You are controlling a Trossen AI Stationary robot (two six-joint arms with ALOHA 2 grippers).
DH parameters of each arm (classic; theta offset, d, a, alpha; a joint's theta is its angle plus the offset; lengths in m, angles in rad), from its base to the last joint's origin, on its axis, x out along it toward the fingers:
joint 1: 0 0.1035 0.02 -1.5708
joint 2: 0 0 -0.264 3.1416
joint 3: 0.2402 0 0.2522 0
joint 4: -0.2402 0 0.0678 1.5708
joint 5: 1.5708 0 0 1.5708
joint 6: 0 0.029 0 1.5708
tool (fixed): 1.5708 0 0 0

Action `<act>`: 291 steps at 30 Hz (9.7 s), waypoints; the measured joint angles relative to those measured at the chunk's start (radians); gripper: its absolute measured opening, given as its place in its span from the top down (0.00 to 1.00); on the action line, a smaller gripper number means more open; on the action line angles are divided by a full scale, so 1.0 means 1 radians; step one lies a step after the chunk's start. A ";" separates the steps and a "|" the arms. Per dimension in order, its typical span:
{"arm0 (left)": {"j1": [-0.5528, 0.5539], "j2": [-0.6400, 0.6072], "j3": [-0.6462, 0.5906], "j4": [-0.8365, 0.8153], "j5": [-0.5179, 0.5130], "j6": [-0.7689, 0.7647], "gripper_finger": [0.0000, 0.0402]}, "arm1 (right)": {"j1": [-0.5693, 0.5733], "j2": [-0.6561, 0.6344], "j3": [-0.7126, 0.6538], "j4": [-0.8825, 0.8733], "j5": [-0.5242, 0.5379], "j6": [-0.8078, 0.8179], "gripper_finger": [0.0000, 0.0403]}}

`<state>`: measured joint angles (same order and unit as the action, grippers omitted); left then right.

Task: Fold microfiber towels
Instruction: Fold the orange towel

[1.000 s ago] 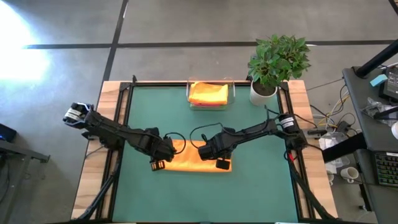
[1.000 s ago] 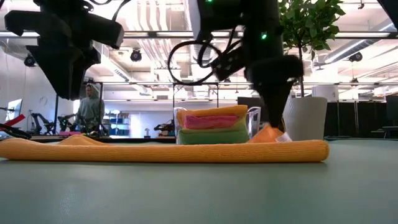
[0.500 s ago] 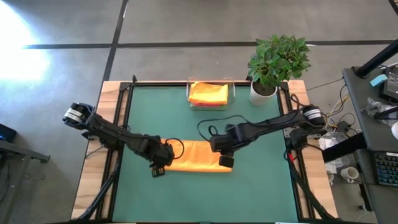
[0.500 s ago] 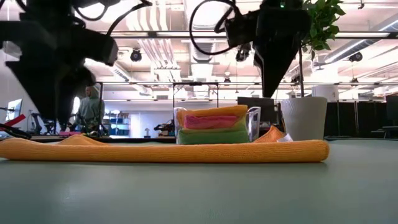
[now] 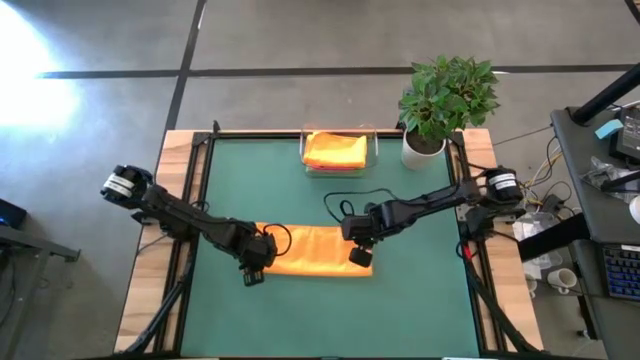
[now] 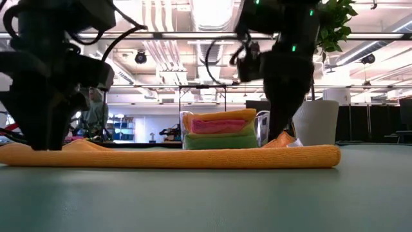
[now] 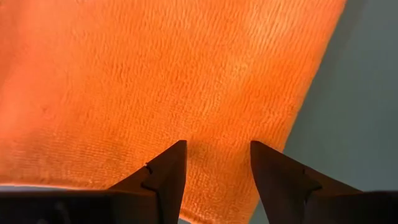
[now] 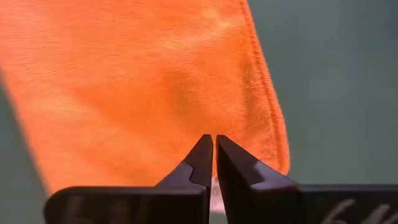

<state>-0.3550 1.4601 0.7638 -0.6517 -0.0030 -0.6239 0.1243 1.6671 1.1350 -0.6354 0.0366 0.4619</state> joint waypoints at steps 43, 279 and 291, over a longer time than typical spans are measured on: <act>0.177 -0.138 -0.054 -0.134 -0.297 0.108 0.60 | 0.031 0.043 0.053 0.052 -0.212 0.174 0.98; -0.541 0.405 0.546 0.029 -0.121 -0.233 1.00 | 0.369 0.775 1.220 -0.150 -0.055 -0.052 0.98; -0.570 0.378 0.716 0.018 0.012 -0.233 1.00 | 0.467 0.727 1.222 -0.107 -0.056 0.310 0.98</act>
<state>-0.9251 1.8385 1.4795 -0.6336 0.0085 -0.8566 0.5910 2.3939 2.3573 -0.7424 -0.0196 0.7716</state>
